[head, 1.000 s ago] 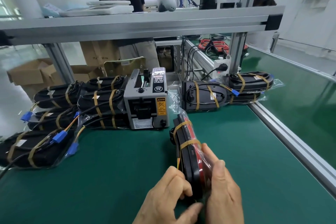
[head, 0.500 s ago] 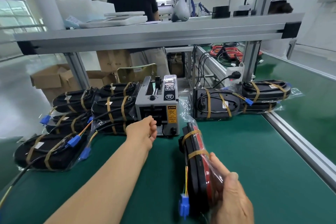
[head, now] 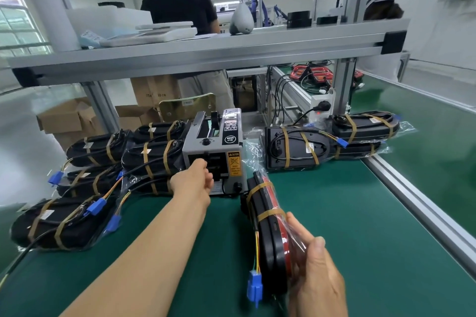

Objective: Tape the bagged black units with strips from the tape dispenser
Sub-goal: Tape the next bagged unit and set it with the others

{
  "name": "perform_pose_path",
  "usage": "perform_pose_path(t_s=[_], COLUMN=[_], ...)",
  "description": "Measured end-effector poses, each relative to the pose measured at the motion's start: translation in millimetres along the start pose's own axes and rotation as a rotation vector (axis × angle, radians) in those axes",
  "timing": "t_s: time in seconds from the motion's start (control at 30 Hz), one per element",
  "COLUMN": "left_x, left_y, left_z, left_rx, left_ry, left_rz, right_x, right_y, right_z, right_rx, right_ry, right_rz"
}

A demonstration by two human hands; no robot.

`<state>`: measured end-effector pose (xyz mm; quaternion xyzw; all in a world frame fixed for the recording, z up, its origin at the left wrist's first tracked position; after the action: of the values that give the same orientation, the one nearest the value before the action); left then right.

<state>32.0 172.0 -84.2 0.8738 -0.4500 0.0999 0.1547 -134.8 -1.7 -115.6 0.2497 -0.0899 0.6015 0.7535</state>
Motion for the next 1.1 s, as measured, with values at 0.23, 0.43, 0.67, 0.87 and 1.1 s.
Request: perform_pose_path(t_s=[0.23, 0.43, 0.67, 0.87, 1.1], left_x=[-23.5, -15.9, 1.8, 7.2, 4.1], left_y=[86.4, 120.7, 116.8, 111.3, 110.3], left_z=[-27.2, -27.0, -25.3, -24.8, -17.6], left_rx=[0.091, 0.324, 0.359, 0.387, 0.413], left_ry=[-0.189, -0.648, -0.792, -0.857, -0.822], left_rz=[0.877, 1.11, 1.2, 1.223, 1.162], right_x=[-9.5, -7.0, -6.3, -6.7, -6.1], right_y=[-5.9, -8.2, -6.4, -8.4, -8.8], right_z=[-17.9, -18.1, -17.3, -18.7, -19.3], right_rx=[-0.085, -0.067, -0.072, -0.066, -0.057], right_ry=[-0.016, -0.025, -0.012, -0.037, -0.057], right_rz=[-0.043, -0.035, 0.002, 0.031, 0.054])
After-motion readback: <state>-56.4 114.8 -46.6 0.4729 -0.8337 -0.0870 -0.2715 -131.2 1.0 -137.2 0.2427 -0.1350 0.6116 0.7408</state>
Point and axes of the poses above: each hand's wrist, its own y-axis away from the middle knuckle, its own x-axis out of the palm, z = x × y, the point moved 4 cm from there along -y, towards the middle knuckle, and after that the axes turned 15 degrees about x, right-handed, at the moved point
